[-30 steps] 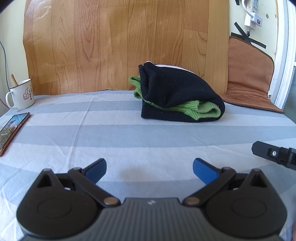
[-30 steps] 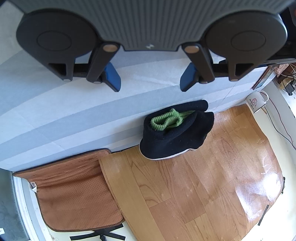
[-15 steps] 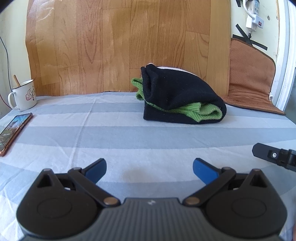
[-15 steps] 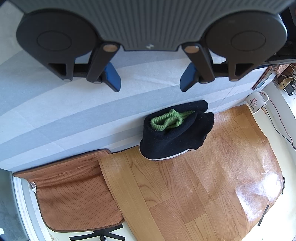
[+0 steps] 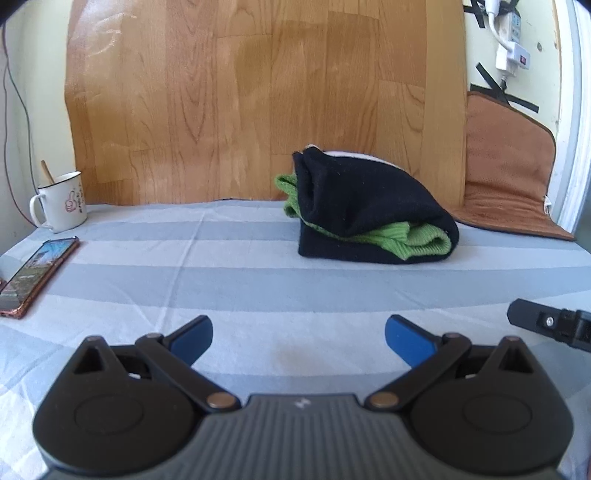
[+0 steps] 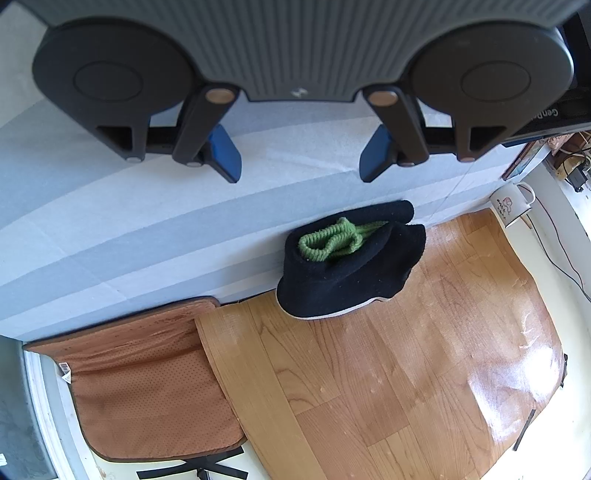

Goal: Fold small clothes

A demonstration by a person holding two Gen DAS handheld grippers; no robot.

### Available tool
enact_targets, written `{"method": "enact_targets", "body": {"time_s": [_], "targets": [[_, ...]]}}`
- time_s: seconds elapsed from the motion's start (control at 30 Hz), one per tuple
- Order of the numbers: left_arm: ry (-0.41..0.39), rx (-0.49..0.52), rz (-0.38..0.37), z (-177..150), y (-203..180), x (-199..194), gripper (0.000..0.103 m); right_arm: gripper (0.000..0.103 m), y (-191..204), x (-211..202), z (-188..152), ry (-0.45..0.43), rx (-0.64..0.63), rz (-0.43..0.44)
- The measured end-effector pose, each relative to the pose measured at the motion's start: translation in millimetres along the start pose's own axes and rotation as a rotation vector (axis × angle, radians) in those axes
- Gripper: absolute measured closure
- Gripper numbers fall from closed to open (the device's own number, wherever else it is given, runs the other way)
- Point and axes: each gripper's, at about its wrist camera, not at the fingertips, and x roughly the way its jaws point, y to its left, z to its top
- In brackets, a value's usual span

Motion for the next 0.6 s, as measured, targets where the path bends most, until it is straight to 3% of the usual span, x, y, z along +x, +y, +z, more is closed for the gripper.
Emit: {"method": "enact_targets", "body": {"time_s": [0.2,0.6], "targets": [[-0.049,-0.004,0.066,-2.9,0.3,-5.0,0.0,0.03,-0.1,0.0,0.1,0.001,0.0,0.0],[0.019,-0.004,0.064,-4.3,1.7,1.2,0.0,0.03,-0.1,-0.2,0.1,0.001,0.0,0.0]]}}
